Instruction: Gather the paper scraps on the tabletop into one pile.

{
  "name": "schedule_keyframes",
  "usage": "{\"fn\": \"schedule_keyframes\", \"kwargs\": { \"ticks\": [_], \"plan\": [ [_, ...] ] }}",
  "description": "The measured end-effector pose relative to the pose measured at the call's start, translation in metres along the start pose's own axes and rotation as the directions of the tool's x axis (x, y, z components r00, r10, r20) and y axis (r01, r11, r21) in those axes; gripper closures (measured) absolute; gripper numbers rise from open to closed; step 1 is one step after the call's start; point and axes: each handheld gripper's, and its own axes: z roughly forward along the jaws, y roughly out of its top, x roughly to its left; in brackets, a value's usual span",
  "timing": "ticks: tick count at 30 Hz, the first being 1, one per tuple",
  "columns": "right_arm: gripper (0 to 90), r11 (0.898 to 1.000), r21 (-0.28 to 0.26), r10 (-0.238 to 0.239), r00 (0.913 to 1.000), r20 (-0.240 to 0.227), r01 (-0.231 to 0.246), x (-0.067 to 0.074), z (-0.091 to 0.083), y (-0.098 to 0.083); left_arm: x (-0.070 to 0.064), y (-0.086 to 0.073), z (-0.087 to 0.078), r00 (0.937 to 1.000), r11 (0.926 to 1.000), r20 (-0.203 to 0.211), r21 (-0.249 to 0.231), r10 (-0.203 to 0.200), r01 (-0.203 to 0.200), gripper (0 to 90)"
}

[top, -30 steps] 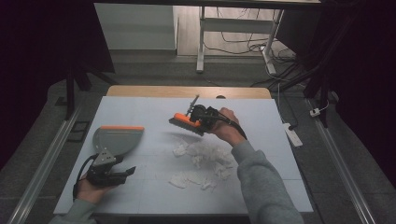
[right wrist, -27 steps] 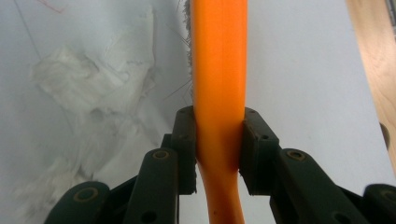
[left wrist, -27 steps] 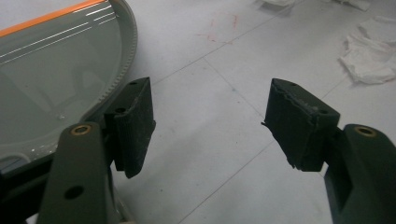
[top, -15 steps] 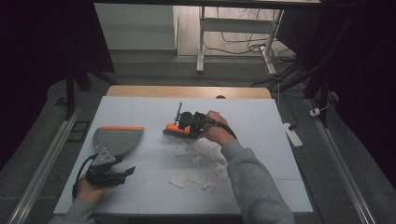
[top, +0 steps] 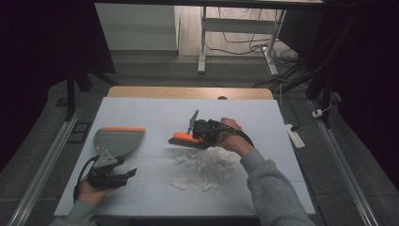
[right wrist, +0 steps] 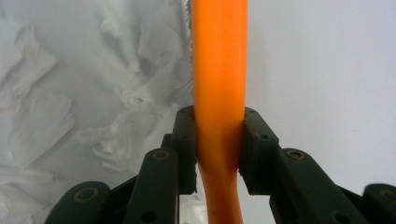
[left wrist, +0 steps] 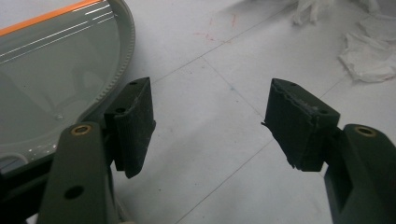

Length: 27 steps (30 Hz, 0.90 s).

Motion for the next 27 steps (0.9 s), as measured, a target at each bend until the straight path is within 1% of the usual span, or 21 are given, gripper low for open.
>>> {"fn": "schedule_keyframes", "kwargs": {
  "ticks": [2, 3, 4, 5, 7, 8, 11, 13, 15, 16, 17, 18, 19, 21, 22, 24, 26, 27],
  "plan": [
    [70.2, 0.998, -0.047, 0.042, 0.9989, 0.022, -0.041, -0.004, -0.009, -0.005, 0.0, 0.0, 0.0, 1.0, 1.0, -0.003, 0.0, -0.001, 0.001, 33.5],
    [70.2, 0.995, -0.067, 0.071, 0.9971, 0.026, -0.069, -0.005, -0.013, -0.007, 0.0, 0.0, 0.0, 1.0, 1.0, -0.004, 0.0, -0.002, 0.002, 33.6],
    [70.2, 0.993, -0.093, 0.081, 0.9963, 0.028, -0.078, -0.008, -0.017, -0.009, 0.0, 0.0, 0.0, 1.0, 1.0, -0.002, 0.0, -0.002, 0.002, 33.5],
    [70.2, 0.988, -0.124, 0.1, 0.9945, 0.033, -0.095, -0.01, -0.02, -0.011, 0.0, 0.0, 0.0, 1.0, 1.0, -0.003, 0.0, -0.002, 0.002, 33.6],
    [70.2, 0.977, -0.159, 0.152, 0.9881, 0.025, -0.146, -0.011, -0.026, -0.015, 0.0, 0.0, 0.0, 1.0, 1.0, -0.003, 0.001, -0.002, 0.002, 33.5],
    [70.2, 0.97, -0.173, 0.177, 0.9841, 0.015, -0.172, -0.011, -0.027, -0.016, 0.0, 0.0, 0.0, 1.0, 1.0, -0.003, 0.0, -0.002, 0.002, 33.5],
    [70.2, 0.958, -0.196, 0.213, 0.9771, -0.013, -0.211, -0.006, -0.03, -0.015, 0.0, 0.0, 0.0, 1.0, 1.0, -0.004, -0.001, -0.002, 0.002, 33.5],
    [70.1, 0.947, -0.211, 0.237, 0.9704, -0.046, -0.242, 0.0, -0.031, -0.01, 0.0, 0.0, 0.0, 1.0, 1.0, -0.005, 0.0, -0.001, 0.001, 33.5],
    [70.2, 0.933, -0.233, 0.261, 0.9619, -0.081, -0.273, 0.006, -0.031, -0.004, 0.0, 0.0, 0.0, 1.0, 1.0, -0.005, 0.0, -0.001, 0.001, 33.5],
    [70.2, 0.926, -0.239, 0.276, 0.9559, -0.099, -0.292, 0.009, -0.031, -0.001, 0.0, 0.0, 0.0, 1.0, 1.0, -0.005, 0.0, -0.001, 0.001, 33.5],
    [70.2, 0.921, -0.241, 0.285, 0.9514, -0.117, -0.305, 0.012, -0.029, 0.003, 0.0, 0.0, 0.0, 1.0, 1.0, -0.006, 0.0, -0.001, 0.001, 33.5],
    [70.2, 0.915, -0.241, 0.298, 0.945, -0.135, -0.323, 0.015, -0.027, 0.007, 0.0, 0.0, 0.0, 1.0, 1.0, -0.006, 0.0, -0.001, 0.001, 33.5],
    [70.2, 0.908, -0.239, 0.313, 0.9366, -0.158, -0.344, 0.017, -0.025, 0.012, 0.0, 0.0, 0.0, 1.0, 1.0, -0.007, 0.0, -0.002, 0.002, 33.6],
    [70.2, 0.891, -0.24, 0.341, 0.9172, -0.206, -0.385, 0.022, -0.018, 0.02, 0.0, 0.0, 0.0, 1.0, 1.0, -0.006, 0.001, -0.002, 0.002, 33.6],
    [70.2, 0.88, -0.242, 0.357, 0.905, -0.231, -0.409, 0.023, -0.014, 0.024, 0.0, 0.0, 0.0, 1.0, 1.0, -0.006, 0.002, 0.0, 0.0, 33.6],
    [70.2, 0.862, -0.241, 0.382, 0.884, -0.269, -0.446, 0.026, -0.005, 0.032, 0.0, 0.0, 0.0, 1.0, 1.0, -0.005, 0.001, 0.002, -0.002, 33.5],
    [70.1, 0.86, -0.238, 0.385, 0.881, -0.275, -0.45, 0.027, 0.004, 0.039, 0.0, -0.001, -0.001, 1.0, 1.0, -0.006, 0.002, 0.001, -0.001, 33.6],
    [70.1, 0.857, -0.231, 0.393, 0.874, -0.286, -0.461, 0.028, 0.009, 0.043, 0.001, -0.001, 0.0, 1.0, 1.0, -0.007, 0.0, -0.002, 0.002, 33.5]
  ]
}}
